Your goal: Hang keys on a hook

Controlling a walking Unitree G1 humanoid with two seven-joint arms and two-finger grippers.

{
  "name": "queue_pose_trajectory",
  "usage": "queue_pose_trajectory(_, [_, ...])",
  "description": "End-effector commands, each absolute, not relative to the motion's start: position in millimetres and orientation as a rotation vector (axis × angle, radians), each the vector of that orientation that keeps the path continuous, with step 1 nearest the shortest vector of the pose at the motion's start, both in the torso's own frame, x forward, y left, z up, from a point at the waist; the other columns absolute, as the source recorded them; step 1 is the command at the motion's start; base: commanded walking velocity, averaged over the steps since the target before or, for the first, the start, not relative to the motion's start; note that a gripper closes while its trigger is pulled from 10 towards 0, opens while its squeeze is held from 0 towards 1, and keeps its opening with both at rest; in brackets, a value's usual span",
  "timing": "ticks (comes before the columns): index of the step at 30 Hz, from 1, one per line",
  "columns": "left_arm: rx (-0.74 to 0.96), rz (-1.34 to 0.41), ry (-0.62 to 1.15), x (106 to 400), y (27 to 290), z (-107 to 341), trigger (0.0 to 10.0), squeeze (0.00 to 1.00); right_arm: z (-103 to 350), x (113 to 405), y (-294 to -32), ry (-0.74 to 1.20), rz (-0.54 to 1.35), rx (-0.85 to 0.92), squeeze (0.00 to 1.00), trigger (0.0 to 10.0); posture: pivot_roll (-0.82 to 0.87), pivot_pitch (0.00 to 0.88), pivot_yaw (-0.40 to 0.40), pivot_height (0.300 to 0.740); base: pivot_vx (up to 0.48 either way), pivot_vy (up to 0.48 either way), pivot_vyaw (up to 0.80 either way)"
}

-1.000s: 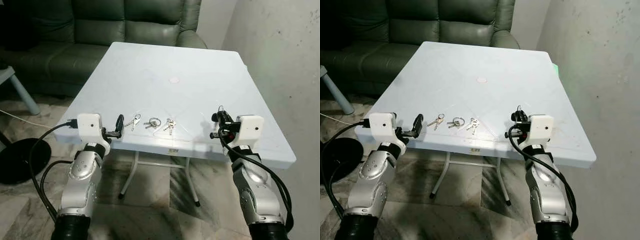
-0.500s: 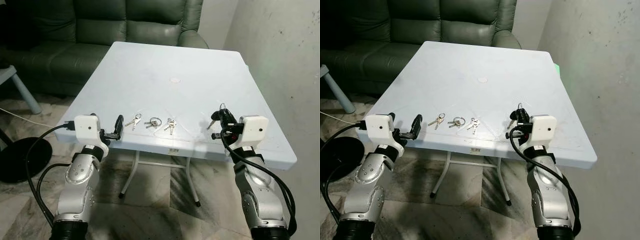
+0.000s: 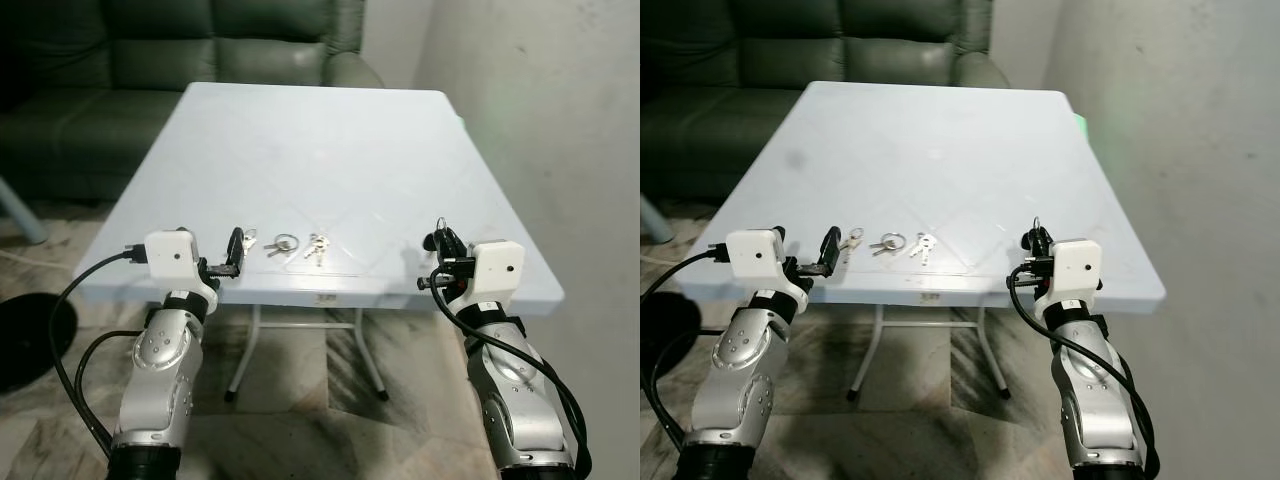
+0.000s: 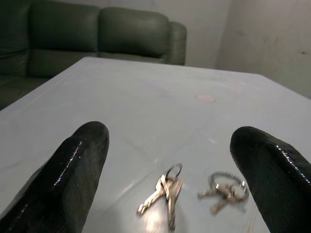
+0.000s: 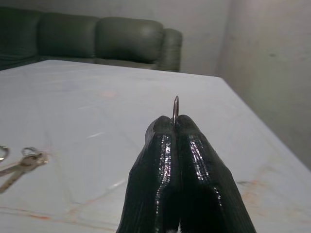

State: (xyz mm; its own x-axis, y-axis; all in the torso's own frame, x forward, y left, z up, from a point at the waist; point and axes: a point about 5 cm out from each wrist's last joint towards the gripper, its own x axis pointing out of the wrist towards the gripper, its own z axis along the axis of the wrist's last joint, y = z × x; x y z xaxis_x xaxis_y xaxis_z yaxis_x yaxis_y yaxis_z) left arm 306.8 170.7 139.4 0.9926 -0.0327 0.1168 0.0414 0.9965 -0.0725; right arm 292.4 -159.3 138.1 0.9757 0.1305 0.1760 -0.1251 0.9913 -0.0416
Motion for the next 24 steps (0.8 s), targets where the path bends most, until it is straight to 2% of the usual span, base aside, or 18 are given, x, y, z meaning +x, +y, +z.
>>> queue_pose_trajectory(1, [-0.067,-0.020,-0.101,308.7,174.0,137.9,10.0,0.00,140.4,295.2,-157.4,-0.187,0.133,-0.041,0.00,10.0,0.04,0.031,-0.025,0.740,0.000,0.000,-0.74])
queue_pose_trajectory(10, [-0.105,-0.028,-0.079,311.4,168.1,134.2,10.0,0.00,139.0,298.8,-157.0,-0.176,0.133,-0.047,0.00,10.0,0.04,0.016,-0.029,0.740,0.000,0.000,-0.74])
queue_pose_trajectory(17, [-0.112,-0.029,-0.073,312.6,165.1,132.7,10.0,0.00,138.7,299.6,-155.5,-0.177,0.141,-0.047,0.00,10.0,0.05,0.010,-0.031,0.740,0.000,0.431,-0.74])
queue_pose_trajectory(24, [-0.091,-0.017,-0.067,313.7,165.6,132.2,10.0,0.00,138.9,300.1,-154.9,-0.176,0.142,-0.047,0.00,10.0,0.04,0.008,-0.033,0.740,0.000,0.000,-0.73])
